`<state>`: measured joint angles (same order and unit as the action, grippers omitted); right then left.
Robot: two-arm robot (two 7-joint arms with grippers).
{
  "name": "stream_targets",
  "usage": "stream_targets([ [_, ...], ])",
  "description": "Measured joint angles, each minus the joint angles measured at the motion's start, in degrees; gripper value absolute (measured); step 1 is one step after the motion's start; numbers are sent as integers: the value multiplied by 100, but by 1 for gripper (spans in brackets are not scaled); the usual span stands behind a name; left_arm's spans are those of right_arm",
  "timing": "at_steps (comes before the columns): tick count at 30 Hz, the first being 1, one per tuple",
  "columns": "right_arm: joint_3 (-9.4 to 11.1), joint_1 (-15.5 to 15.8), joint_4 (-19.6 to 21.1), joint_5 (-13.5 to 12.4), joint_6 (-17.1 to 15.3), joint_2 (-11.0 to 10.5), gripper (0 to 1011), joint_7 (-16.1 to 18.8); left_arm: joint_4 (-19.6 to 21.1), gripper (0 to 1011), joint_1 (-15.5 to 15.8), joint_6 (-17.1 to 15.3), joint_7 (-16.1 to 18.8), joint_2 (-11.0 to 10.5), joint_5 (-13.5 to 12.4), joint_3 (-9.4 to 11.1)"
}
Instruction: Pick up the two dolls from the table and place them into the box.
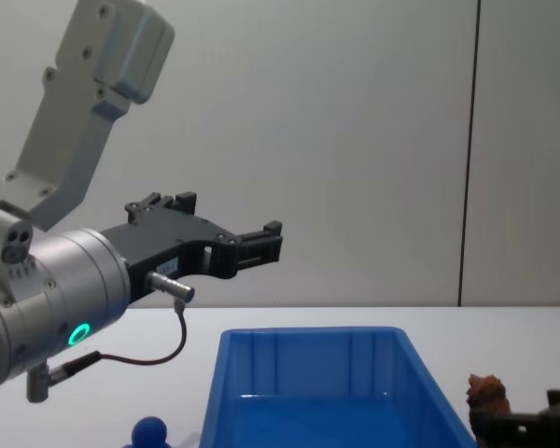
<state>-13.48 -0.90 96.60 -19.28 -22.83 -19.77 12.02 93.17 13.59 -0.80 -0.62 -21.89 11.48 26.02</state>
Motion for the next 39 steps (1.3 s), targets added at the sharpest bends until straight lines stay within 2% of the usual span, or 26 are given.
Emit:
stream_targets([
  [10,-4,16,-202,-24,-56,15,999,-58,0,1002,0,0,0,0,0,0],
  [13,-11,5,-267,-33,-77,30,951,-59,0,1002,0,0,0,0,0,0],
  [25,-36,-70,-487,-110,-70,110,624,-28,0,1002,0,0,0,0,0,0],
  [26,-38,-79,-505,-116,-59,121,566,-25,0,1002,0,0,0,0,0,0],
  [33,-46,-111,-553,-132,2,155,366,-25,0,1001,0,0,0,0,0,0],
  [34,-47,-116,-557,-132,17,159,313,-30,0,1001,0,0,0,0,0,0],
  [39,-46,-133,-553,-105,90,166,297,-72,0,1001,0,0,0,0,0,0],
])
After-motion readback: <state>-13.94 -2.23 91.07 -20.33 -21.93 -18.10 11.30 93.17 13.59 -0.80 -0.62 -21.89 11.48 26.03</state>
